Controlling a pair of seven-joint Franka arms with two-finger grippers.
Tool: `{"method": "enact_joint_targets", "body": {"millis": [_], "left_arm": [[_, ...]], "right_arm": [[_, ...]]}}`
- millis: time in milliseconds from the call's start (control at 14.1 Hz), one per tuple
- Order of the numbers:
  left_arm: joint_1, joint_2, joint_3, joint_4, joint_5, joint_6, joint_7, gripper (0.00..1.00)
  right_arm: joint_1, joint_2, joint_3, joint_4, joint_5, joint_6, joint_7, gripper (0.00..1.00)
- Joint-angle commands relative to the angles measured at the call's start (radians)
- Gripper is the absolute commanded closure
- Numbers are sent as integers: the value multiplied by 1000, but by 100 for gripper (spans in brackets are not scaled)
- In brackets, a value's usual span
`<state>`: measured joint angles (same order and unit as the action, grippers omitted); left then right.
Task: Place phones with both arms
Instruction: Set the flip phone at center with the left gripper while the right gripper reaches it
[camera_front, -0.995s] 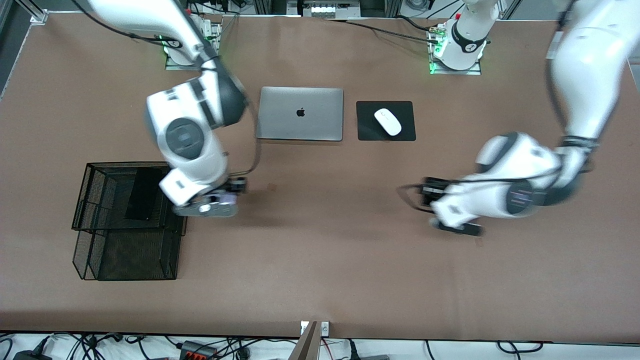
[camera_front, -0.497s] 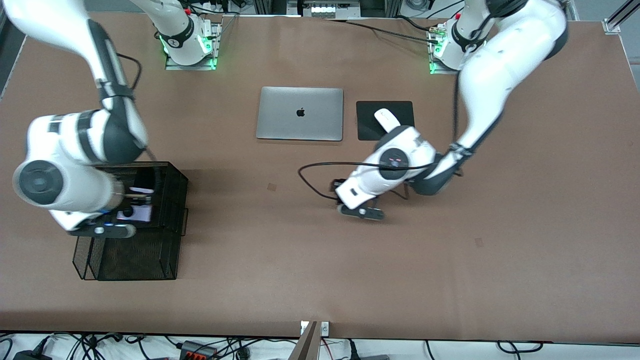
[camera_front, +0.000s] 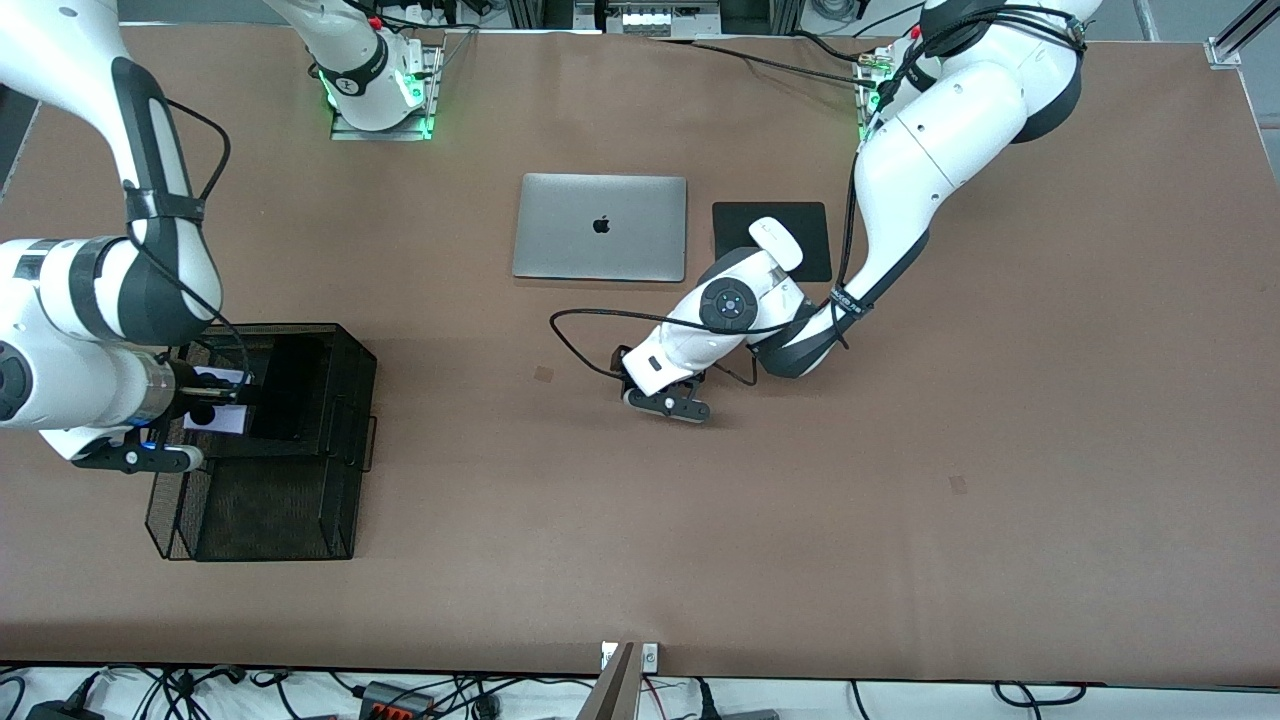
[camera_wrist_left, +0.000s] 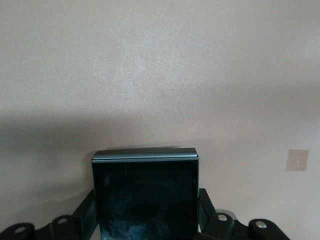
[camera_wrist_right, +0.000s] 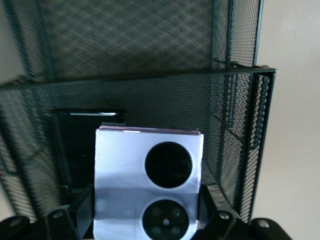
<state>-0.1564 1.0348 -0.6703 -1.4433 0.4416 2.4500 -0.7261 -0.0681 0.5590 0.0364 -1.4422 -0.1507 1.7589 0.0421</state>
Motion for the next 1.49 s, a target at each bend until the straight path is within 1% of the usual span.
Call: {"method": "enact_joint_targets", "body": {"millis": [0, 142, 213, 284, 355, 426, 569, 711, 853, 924, 1066, 1137, 1279, 1350, 1421], "left_arm": [[-6, -15, 17, 14, 8, -11, 10, 0], [11, -44, 15, 7, 8, -38, 10, 0], [21, -73, 15, 7, 8, -89, 11, 0], [40, -108, 9, 12, 8, -165, 11, 0], [60, -140, 6, 14, 9, -242, 14, 0], [81, -178, 5, 14, 9, -329, 31, 0], [124, -245, 5, 21, 9, -492, 138, 0], [188, -315, 3, 21, 8, -598, 274, 0], [253, -396, 5, 23, 8, -701, 379, 0], [282, -430, 3, 23, 8, -735, 407, 0], [358, -502, 0, 24, -3, -756, 489, 0], [385, -531, 0, 24, -3, -766, 544, 0], [444, -567, -3, 53, -18, -816, 658, 0], [448, -596, 15, 79, -55, -841, 724, 0], [446, -619, 44, 84, -105, -856, 767, 0]], "right_arm": [[-51, 2, 19, -20, 2, 16, -79, 76], [-55, 5, 19, -27, 2, 24, -88, 73], [-58, 10, 19, -29, 2, 30, -88, 54], [-70, 18, 19, -29, 2, 39, -88, 7], [-71, 16, 20, -26, -1, 37, -100, 0], [-62, 7, 20, -15, -1, 30, -110, 0], [-44, -24, 33, 8, -1, 28, -107, 0], [5, -28, 62, 66, -1, 22, -102, 0], [75, -25, 66, 80, 3, 30, -100, 0], [102, -16, 71, 80, 17, 36, -96, 0], [157, 10, 95, 80, 104, 98, -94, 0], [209, 28, 96, 80, 124, 129, -87, 0], [307, 67, 96, 80, 128, 198, 0, 0], [351, 90, 96, 80, 126, 247, 65, 0], [402, 116, 92, 79, 119, 308, 164, 0]]}}
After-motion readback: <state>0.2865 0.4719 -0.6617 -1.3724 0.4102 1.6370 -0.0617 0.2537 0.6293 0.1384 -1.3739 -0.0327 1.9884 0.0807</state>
